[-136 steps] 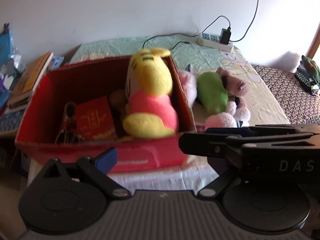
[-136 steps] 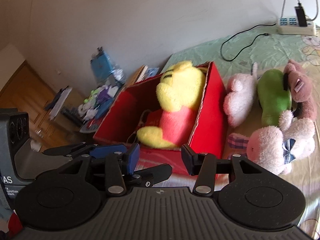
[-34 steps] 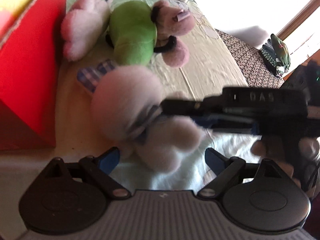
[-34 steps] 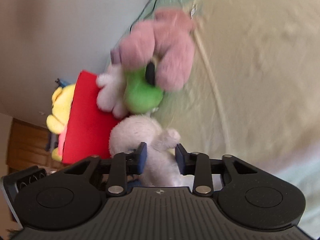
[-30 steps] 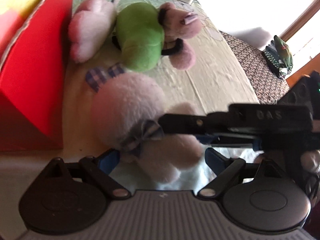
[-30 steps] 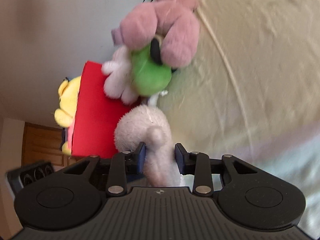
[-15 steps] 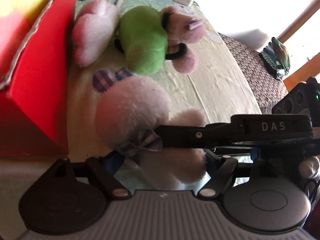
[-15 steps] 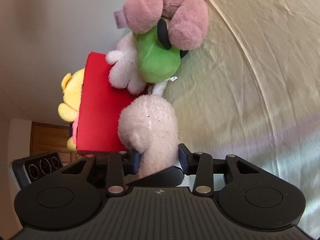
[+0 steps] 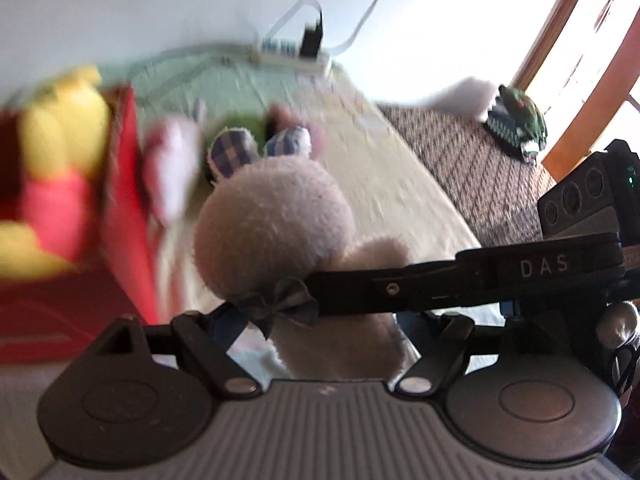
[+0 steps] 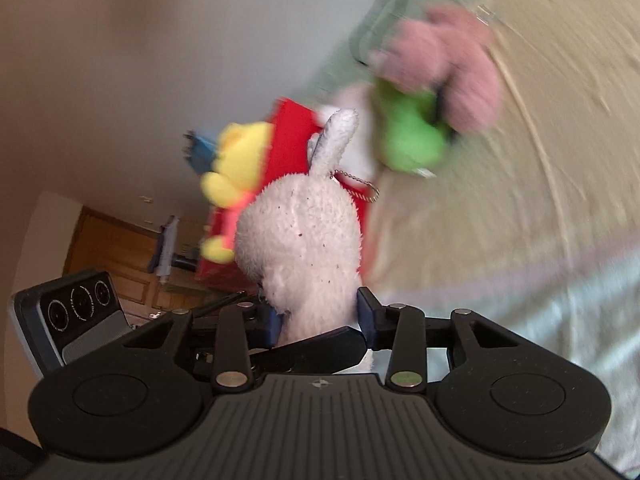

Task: Organize objects
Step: 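Carry the white bunny plush over the red box and lower it inside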

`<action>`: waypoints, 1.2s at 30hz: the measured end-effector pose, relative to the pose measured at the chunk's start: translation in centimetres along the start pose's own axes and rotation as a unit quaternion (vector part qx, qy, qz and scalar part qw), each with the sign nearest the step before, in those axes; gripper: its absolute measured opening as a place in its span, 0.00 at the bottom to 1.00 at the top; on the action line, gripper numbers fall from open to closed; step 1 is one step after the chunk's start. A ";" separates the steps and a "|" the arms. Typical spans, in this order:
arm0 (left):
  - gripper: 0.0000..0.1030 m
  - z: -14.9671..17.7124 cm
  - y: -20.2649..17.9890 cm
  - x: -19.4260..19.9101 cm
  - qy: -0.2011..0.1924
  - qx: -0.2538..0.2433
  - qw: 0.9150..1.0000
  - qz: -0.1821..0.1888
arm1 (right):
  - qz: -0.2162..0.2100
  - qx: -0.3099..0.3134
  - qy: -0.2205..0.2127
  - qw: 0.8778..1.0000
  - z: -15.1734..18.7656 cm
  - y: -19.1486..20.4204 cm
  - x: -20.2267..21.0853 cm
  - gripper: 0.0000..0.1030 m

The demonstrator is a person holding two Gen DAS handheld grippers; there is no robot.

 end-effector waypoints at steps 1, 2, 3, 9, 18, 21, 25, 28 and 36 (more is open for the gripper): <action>0.77 -0.1 0.1 0.8 -0.010 -0.002 1.000 -0.005 | -0.006 0.013 -0.007 1.000 -0.1 0.8 0.0 0.40; 0.77 -0.2 0.2 1.6 -0.021 -0.002 1.000 -0.008 | -0.011 0.023 -0.013 1.000 -0.2 1.5 0.0 0.40; 0.77 -0.2 0.4 2.4 -0.031 -0.003 0.999 -0.010 | -0.016 0.032 -0.018 0.999 -0.3 2.3 0.0 0.40; 0.77 0.0 2.5 6.6 -0.077 -0.015 0.997 -0.013 | -0.025 0.086 -0.043 0.995 -1.0 6.8 -1.8 0.41; 0.77 1.5 9.5 12.2 -0.112 -0.023 0.993 -0.020 | -0.022 0.118 -0.063 0.991 -1.6 12.8 -7.8 0.41; 0.77 2.0 12.6 13.5 -0.112 -0.014 0.993 -0.019 | -0.017 0.115 -0.061 0.991 -1.9 14.6 -10.5 0.41; 0.77 2.5 16.2 14.1 -0.105 -0.006 0.994 -0.016 | -0.006 0.104 -0.059 0.993 -2.1 16.4 -14.4 0.41; 0.78 2.5 19.0 14.2 -0.100 0.001 0.995 -0.008 | 0.011 0.095 -0.063 0.993 -2.4 17.2 -16.4 0.41; 0.79 1.9 24.3 12.9 -0.074 0.013 0.997 0.001 | 0.052 0.051 -0.067 0.995 -3.6 17.4 -20.6 0.41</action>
Point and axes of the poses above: each gripper's, at about its wrist camera, not at the fingertips, and x roughly against the way its jaws point, y to its left, z to its underside, the point moved 1 cm from there along -x, roughly the way its jaws point, and after that the axes turned 11 degrees about y, right-handed, at the moved point
